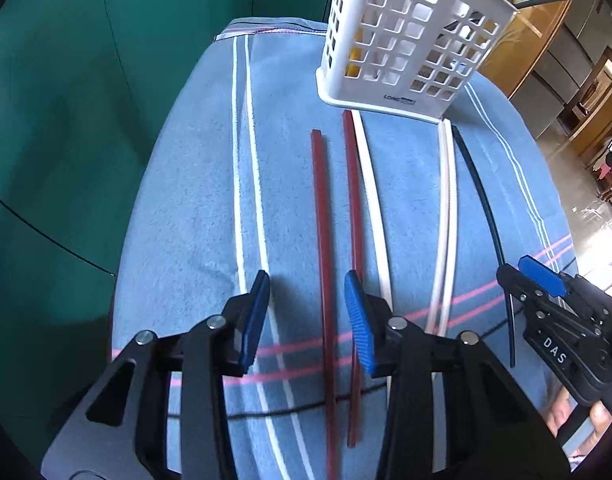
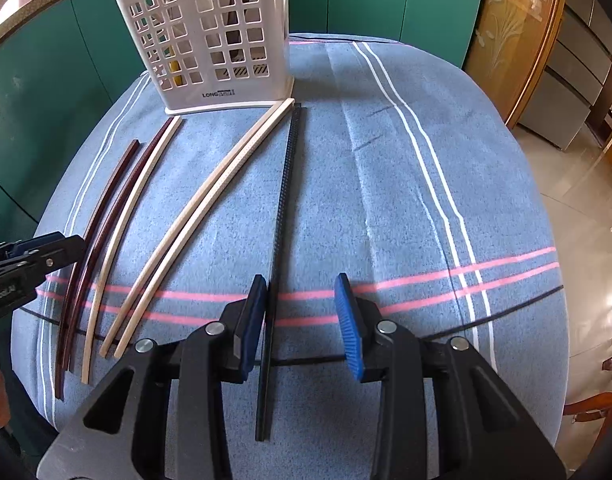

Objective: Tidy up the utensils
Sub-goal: 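Close the right tool on the black chopstick while the left tool grasps the red chopstick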

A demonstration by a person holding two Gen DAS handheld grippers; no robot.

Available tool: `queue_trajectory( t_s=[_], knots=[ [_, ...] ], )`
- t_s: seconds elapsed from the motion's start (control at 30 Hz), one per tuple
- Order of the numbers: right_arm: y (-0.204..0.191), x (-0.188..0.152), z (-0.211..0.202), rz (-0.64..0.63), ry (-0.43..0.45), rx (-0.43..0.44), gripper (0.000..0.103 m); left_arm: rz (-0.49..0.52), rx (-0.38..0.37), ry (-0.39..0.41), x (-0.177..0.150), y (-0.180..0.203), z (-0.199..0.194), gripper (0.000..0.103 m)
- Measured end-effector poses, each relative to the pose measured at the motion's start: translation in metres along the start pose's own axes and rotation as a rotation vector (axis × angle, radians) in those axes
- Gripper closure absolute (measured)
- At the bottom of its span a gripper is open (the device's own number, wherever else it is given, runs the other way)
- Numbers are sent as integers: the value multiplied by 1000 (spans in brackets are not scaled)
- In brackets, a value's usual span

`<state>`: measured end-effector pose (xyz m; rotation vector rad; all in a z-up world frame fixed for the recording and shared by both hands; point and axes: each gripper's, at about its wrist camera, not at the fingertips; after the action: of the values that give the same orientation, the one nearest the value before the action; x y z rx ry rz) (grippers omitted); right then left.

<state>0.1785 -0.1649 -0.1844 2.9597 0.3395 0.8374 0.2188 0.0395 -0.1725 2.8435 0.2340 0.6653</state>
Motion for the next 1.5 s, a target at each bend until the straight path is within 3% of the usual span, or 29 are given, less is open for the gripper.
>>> queue_trajectory(
  t_s=[0.3,0.37,0.4,0.43,1.0,1.3,1.4,1.5],
  knots=[
    [-2,17,11,-25,-12,-43,70,30,44,19,6,11,5,68],
    [-1,14,10,-18,-3,-20,84,20,58,27,7,7,4,89],
    [-1,13,9,-14,0,-6,97,10,51,24,7,5,3,96],
    [-1,12,9,-12,-1,-7,97,-4,38,18,7,2,3,97],
    [21,-32,-14,-5,-61,31,97,-23,29,-35,-25,-13,-14,97],
    [27,-21,-8,34,-85,60,96,11,49,-46,-13,-10,-11,95],
    [32,-15,-4,58,-91,81,85,4,37,-66,-6,-13,-9,92],
    [35,-7,-4,67,-89,91,84,-19,0,-73,5,-21,-13,90]
  ],
)
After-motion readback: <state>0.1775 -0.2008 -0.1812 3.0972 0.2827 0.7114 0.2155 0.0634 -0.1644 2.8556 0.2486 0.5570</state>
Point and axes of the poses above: each gripper's, at about its wrist camera, not at the fingertips, and z roughly the way its jaws point, y to its right, x to its top, and after that the axes turned 14 degrees about -z, right-handed
